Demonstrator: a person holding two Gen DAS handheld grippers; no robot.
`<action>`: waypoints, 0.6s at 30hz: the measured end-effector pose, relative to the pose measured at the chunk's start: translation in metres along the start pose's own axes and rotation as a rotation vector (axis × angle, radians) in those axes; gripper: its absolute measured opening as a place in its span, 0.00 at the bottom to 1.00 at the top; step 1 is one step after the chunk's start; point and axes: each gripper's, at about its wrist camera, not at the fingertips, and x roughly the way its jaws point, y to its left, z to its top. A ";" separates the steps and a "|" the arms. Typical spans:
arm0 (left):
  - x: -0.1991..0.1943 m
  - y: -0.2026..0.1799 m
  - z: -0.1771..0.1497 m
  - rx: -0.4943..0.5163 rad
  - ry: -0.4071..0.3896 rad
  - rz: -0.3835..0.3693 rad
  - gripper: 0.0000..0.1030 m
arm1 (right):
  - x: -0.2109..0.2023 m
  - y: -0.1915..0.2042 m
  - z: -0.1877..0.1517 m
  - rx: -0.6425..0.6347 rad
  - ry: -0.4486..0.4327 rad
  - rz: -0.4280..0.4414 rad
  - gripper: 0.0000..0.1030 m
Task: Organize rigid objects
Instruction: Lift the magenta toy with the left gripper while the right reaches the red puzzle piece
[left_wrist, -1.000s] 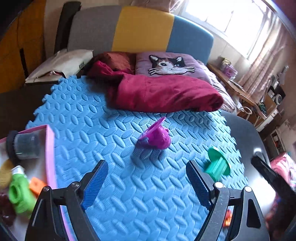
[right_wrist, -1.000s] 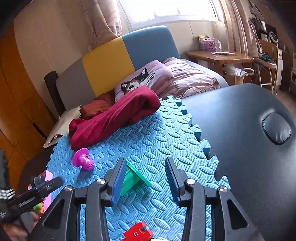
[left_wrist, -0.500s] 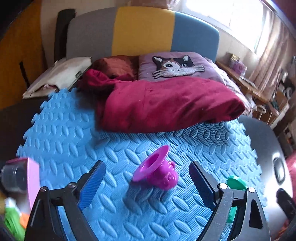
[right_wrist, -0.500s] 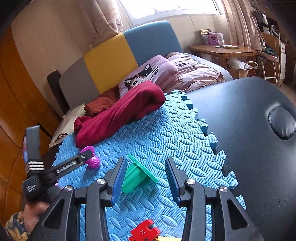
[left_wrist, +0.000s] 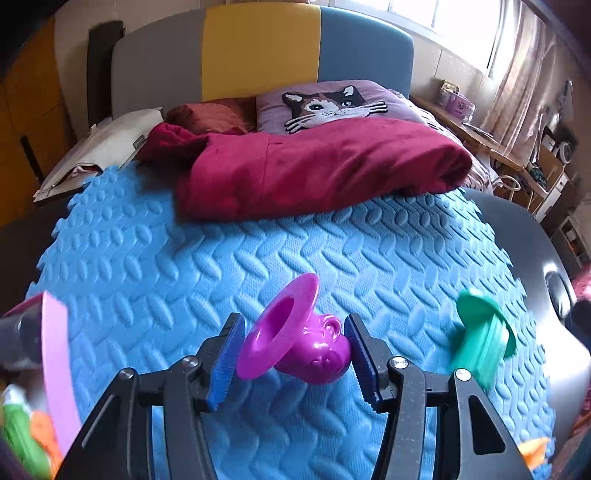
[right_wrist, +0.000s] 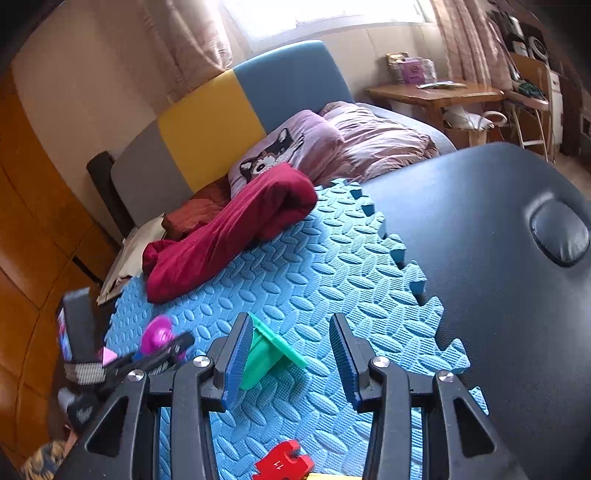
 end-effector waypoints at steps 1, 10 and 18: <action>-0.005 0.001 -0.005 -0.002 -0.001 0.003 0.55 | -0.001 -0.004 0.001 0.015 -0.003 -0.002 0.42; -0.059 -0.003 -0.038 0.021 -0.055 0.009 0.55 | -0.001 -0.029 0.006 0.141 0.009 0.046 0.42; -0.112 -0.001 -0.069 0.037 -0.117 -0.027 0.55 | 0.009 -0.037 0.004 0.185 0.070 0.094 0.43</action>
